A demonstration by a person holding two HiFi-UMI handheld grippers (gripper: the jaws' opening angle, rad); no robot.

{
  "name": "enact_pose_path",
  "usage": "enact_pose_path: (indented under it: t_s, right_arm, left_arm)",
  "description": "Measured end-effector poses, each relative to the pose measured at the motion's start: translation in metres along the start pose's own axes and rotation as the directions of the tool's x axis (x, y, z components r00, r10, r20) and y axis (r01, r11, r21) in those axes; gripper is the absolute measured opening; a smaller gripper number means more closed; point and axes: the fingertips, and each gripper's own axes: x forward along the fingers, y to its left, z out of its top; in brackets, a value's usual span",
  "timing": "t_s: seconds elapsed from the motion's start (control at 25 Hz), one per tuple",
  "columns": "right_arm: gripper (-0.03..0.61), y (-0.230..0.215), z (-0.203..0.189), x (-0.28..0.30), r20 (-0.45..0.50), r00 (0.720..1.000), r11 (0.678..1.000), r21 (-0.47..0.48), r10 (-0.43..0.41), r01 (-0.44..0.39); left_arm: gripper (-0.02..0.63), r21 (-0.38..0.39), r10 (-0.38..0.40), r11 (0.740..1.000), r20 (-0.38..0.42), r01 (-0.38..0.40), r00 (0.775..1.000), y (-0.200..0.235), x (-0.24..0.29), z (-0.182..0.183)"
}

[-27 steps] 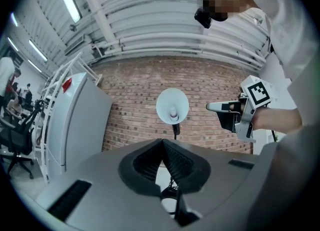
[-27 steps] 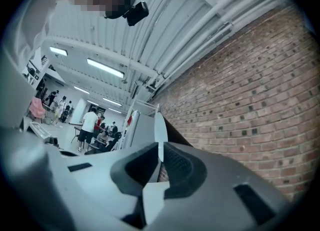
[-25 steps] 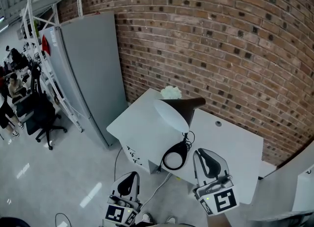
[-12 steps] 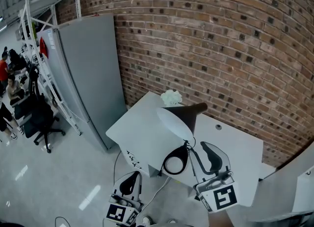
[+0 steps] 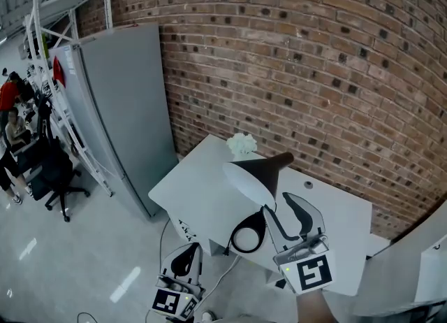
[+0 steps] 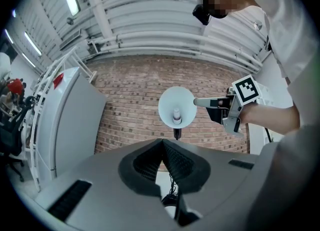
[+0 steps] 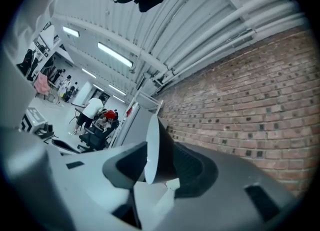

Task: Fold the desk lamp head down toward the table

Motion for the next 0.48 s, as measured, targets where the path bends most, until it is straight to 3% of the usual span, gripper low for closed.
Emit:
enact_pose_path:
  t_s: [0.28,0.48]
  right_arm:
    - [0.161,-0.002,0.005,0.021,-0.029,0.999,0.991,-0.131,0.016,-0.019]
    - [0.178,-0.004,0.013,0.035,-0.043,0.998,0.956,-0.291,0.036,-0.047]
  left_arm:
    - [0.008,0.006,-0.041,0.999,-0.008,0.041,0.999,-0.007,0.019,0.006]
    - [0.008,0.009,-0.077,0.997,-0.005,0.077,0.997,-0.018,0.028,0.007]
